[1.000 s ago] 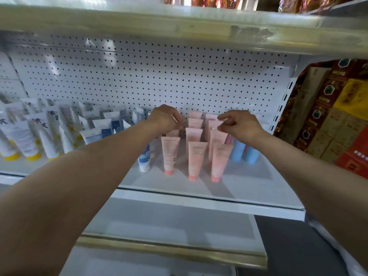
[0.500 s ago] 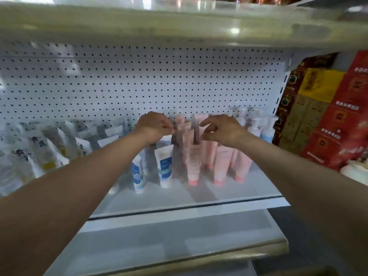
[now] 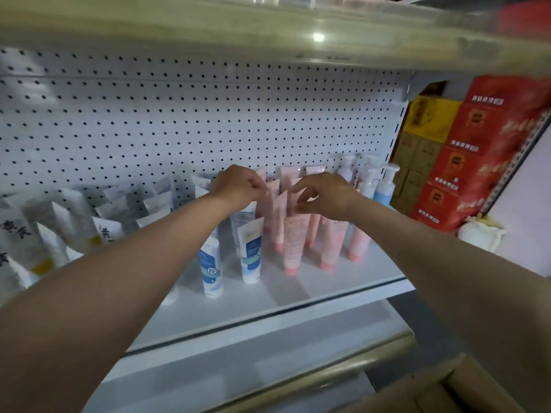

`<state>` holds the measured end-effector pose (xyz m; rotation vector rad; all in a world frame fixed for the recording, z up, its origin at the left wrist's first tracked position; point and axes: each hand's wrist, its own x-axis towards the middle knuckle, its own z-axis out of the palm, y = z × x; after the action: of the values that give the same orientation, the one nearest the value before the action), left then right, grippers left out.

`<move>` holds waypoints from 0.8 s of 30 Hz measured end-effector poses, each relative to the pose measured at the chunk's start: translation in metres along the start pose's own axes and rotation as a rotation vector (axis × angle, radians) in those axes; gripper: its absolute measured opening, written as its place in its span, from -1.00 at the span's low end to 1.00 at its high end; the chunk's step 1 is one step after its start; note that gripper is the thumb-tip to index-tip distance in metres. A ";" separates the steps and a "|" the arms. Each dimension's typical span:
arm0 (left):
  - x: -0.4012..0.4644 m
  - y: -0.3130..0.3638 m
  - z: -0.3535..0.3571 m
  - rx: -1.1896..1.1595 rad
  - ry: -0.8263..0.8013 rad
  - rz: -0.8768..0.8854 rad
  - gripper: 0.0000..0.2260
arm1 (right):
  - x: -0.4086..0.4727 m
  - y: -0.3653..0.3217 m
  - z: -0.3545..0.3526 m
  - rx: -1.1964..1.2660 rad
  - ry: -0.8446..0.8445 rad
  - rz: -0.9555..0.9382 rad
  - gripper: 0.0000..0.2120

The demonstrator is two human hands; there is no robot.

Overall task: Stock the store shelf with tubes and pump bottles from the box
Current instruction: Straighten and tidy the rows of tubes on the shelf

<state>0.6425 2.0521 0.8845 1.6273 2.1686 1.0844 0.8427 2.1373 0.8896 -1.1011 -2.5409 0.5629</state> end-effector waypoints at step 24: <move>-0.004 0.005 -0.020 0.246 -0.289 -0.185 -0.81 | 0.027 0.021 -0.003 -0.207 -0.162 -0.253 -0.62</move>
<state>0.6359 2.0405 0.9007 1.5260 2.2661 0.5116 0.8395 2.1711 0.8853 -0.8051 -2.8757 0.3410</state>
